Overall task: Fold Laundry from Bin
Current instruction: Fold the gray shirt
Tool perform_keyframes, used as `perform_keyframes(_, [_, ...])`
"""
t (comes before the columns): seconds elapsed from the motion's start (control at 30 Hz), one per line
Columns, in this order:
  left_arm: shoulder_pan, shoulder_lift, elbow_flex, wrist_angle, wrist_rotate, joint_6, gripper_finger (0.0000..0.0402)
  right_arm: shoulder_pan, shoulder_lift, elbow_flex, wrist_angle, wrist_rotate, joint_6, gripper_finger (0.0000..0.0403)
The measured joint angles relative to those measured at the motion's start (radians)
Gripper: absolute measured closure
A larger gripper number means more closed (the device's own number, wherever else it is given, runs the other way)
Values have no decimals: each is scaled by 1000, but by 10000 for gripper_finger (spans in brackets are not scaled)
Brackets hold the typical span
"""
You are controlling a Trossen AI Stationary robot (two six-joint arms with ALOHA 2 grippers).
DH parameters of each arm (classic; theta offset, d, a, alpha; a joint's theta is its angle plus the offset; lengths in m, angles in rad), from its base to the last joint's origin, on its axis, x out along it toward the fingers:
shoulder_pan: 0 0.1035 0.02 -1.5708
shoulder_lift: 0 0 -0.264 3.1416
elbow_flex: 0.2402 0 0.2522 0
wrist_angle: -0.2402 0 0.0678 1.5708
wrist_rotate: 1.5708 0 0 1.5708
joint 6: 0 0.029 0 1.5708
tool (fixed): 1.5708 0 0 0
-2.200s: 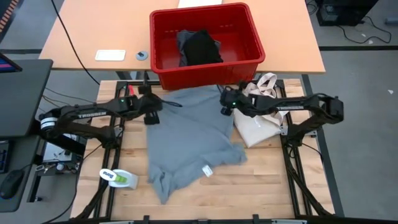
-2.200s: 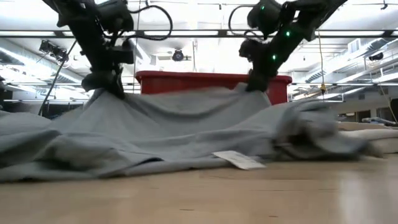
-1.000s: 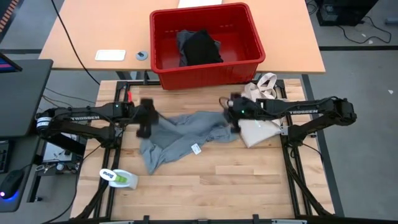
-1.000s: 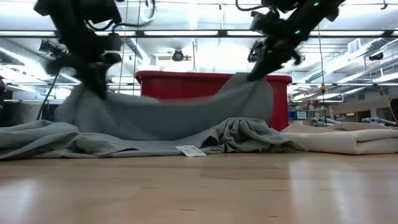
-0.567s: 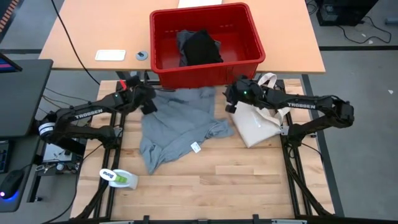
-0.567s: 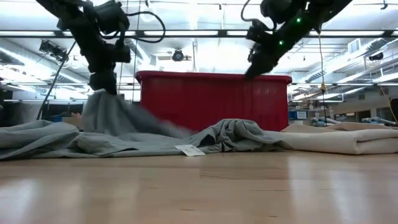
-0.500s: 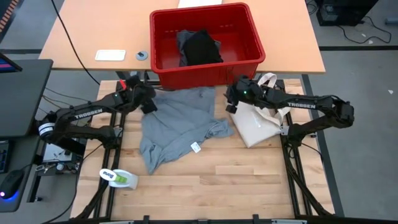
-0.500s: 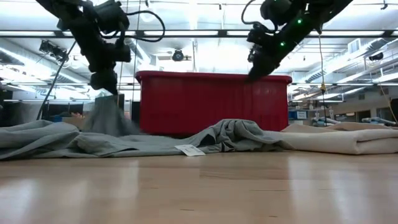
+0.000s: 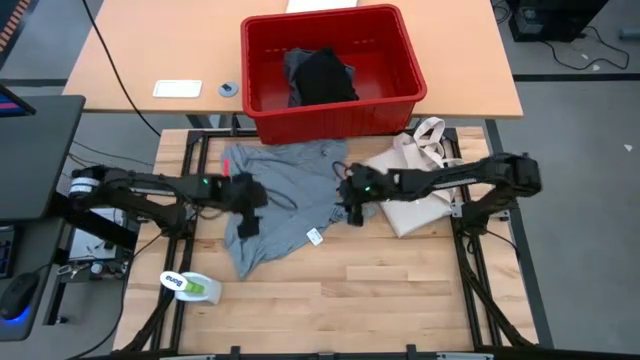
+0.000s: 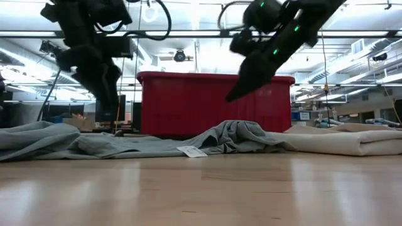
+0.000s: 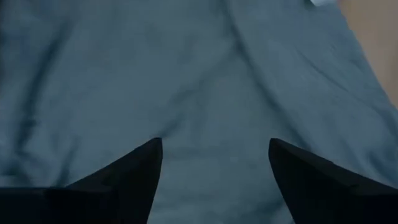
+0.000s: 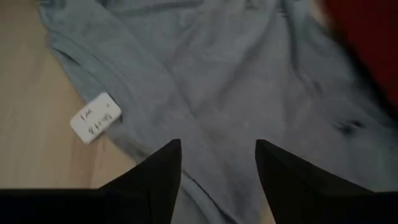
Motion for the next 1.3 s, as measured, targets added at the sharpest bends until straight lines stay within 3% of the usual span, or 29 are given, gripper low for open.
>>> perform_keyframes(0.17, [-94,69,1,-14,-2,-36,119,5,170,13,129,-32,-27,203])
perform_keyframes(0.37, [-104,67,2,-96,-6,-67,123,16,290,48,31,-73,-15,204])
perform_keyframes(0.57, [-113,46,28,-117,-2,-103,123,125,261,47,-153,-126,101,219])
perform_keyframes(0.7, [-138,46,35,-115,6,-127,123,264,208,43,-291,-149,226,234])
perform_keyframes(0.9, [-175,46,35,-27,8,-137,123,463,124,35,-398,-268,347,240])
perform_keyframes(1.0, [-194,61,36,108,7,-138,123,498,26,38,-401,-194,386,240])
perform_keyframes(1.2, [-211,195,37,351,-40,-31,123,454,-115,39,-449,141,372,240])
perform_keyframes(1.3, [-193,296,37,427,-41,7,123,392,-117,39,-417,130,337,241])
